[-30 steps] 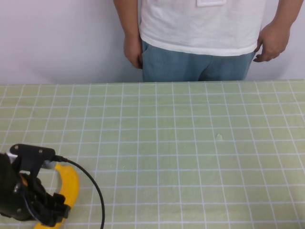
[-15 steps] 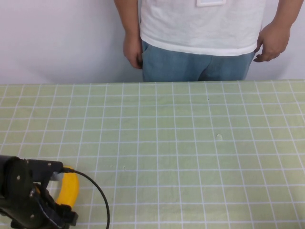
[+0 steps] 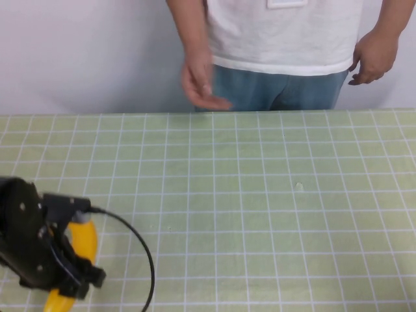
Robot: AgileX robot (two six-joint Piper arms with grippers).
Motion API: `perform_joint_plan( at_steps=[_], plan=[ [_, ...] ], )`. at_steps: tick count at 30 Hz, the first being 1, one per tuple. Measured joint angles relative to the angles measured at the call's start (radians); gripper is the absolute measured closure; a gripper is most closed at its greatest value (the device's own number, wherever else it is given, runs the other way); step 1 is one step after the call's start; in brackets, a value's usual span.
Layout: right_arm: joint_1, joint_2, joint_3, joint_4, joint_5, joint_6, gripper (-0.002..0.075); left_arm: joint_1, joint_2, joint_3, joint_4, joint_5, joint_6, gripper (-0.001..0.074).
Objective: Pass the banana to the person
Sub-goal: Pick up the banana, then hand the grabbed banana to the person
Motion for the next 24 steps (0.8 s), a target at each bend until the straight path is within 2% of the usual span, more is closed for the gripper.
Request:
perform_joint_plan(
  at_steps=[8,17,21,24],
  plan=[
    [0.000,0.000,0.000,0.000,0.000,0.000,0.0736,0.000,-0.161,-0.167,0.058,0.168,0.045,0.0451],
    [0.000,0.000,0.000,0.000,0.000,0.000,0.0736,-0.008,-0.189,-0.449,0.069,0.355,0.179,0.0451],
    [0.000,0.000,0.000,0.000,0.000,0.000,0.0736,-0.061,-0.150,-0.595,0.070,0.434,0.270,0.0451],
    [0.000,0.000,0.000,0.000,0.000,0.000,0.0736,-0.123,-0.085,-0.700,0.078,0.495,0.407,0.0451]
  ],
)
